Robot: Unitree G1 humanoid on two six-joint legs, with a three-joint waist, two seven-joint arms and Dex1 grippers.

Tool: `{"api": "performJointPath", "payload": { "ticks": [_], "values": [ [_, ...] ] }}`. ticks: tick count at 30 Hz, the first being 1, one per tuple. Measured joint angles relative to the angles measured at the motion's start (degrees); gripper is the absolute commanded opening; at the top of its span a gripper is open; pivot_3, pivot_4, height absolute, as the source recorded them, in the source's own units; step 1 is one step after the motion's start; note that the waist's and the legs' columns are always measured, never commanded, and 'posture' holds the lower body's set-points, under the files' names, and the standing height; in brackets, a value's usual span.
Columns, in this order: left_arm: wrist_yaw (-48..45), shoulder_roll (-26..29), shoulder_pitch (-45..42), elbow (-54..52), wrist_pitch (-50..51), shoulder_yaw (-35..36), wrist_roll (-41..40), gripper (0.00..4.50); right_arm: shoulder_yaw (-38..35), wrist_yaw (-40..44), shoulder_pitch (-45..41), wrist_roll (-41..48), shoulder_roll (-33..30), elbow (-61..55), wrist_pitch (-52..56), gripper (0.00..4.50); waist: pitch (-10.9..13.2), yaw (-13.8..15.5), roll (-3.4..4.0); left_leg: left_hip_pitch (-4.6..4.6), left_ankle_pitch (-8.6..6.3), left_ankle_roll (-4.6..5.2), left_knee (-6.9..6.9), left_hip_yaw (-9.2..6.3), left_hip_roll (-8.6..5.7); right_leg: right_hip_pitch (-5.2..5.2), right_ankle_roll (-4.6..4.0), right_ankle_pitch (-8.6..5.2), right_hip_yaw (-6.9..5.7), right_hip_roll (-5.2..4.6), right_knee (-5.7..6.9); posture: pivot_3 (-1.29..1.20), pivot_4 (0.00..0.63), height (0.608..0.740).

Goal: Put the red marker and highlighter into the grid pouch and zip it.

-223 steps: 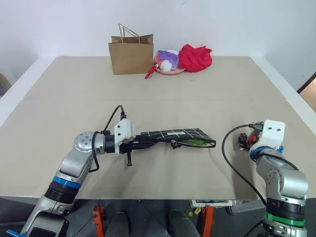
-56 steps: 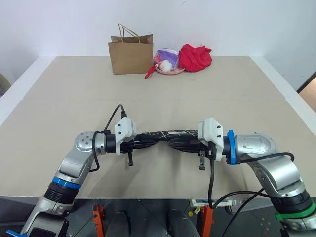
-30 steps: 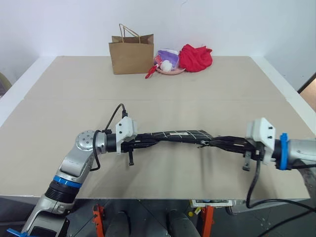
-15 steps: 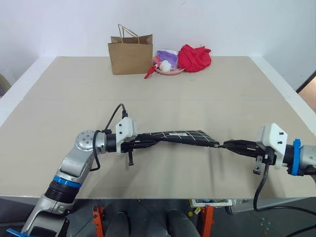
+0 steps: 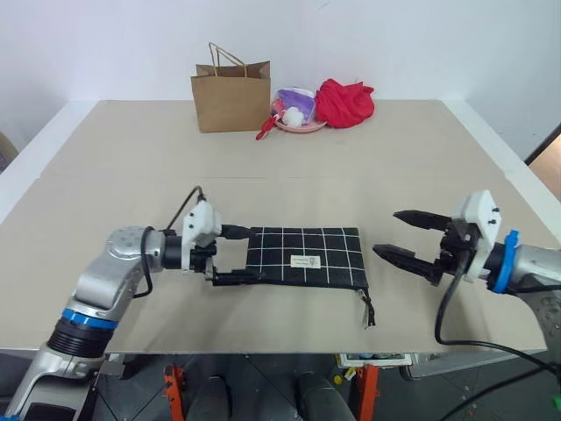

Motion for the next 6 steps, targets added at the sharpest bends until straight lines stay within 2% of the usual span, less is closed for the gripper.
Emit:
{"api": "performJointPath", "payload": {
  "ticks": [6],
  "values": [
    [12.3, -0.5, 7.6, 0.2, -1.7, 5.8, 5.1, 4.45, 1.1, -9.0, 1.6, -2.5, 7.6, -0.2, -0.4, 4.5, 0.0, 0.2, 0.01, -0.03, -0.01, 0.0, -0.07, 0.0, 0.0, -0.03, 0.05, -0.02, 0.0, 0.0, 0.0, 0.0, 0.15, 0.74]
  ]
}}
